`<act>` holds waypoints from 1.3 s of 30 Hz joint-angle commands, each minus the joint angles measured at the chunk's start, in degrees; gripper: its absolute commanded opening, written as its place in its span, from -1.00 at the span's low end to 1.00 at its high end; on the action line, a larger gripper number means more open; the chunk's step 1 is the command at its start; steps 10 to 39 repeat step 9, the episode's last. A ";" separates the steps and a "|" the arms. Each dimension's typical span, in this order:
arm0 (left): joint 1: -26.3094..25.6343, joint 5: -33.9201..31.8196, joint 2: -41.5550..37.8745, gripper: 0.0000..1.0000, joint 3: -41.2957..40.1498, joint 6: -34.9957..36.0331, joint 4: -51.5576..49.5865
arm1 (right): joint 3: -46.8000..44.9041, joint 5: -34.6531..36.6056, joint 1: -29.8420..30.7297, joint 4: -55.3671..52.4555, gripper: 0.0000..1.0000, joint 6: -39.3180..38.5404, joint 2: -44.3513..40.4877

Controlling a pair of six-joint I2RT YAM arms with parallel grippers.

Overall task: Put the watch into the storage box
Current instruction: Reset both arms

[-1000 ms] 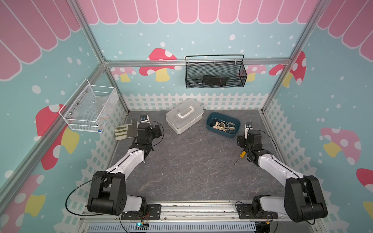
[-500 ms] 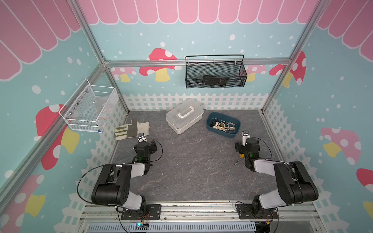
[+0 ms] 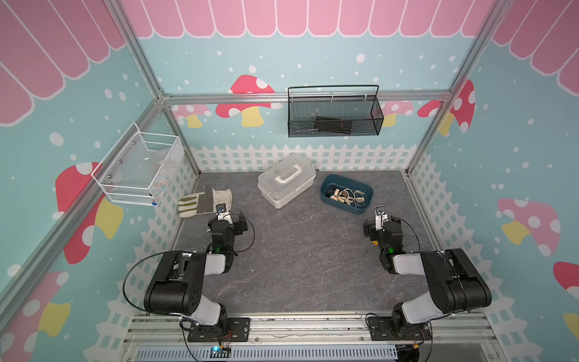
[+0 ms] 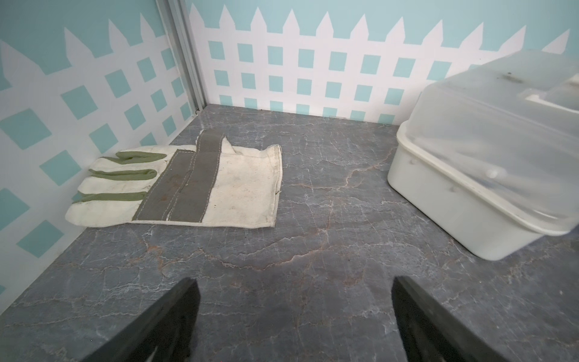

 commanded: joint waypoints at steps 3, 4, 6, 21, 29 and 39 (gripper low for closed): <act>-0.29 1.12 0.51 0.97 1.28 1.84 -0.48 | 0.24 -0.32 -0.37 0.94 0.99 -0.23 -0.18; -0.44 1.22 0.52 0.97 1.42 1.85 -0.77 | 0.12 -0.23 -0.35 1.20 0.99 -0.31 -0.10; -0.44 1.13 0.60 0.97 1.58 1.86 -1.18 | 0.13 -0.23 -0.31 1.25 0.99 -0.29 -0.08; -0.44 1.13 0.55 0.97 1.63 1.86 -1.06 | 0.18 -0.23 -0.35 1.29 0.99 -0.24 -0.10; -0.44 1.13 0.55 0.97 1.63 1.86 -1.06 | 0.18 -0.23 -0.35 1.29 0.99 -0.24 -0.10; -0.44 1.13 0.55 0.97 1.63 1.86 -1.06 | 0.18 -0.23 -0.35 1.29 0.99 -0.24 -0.10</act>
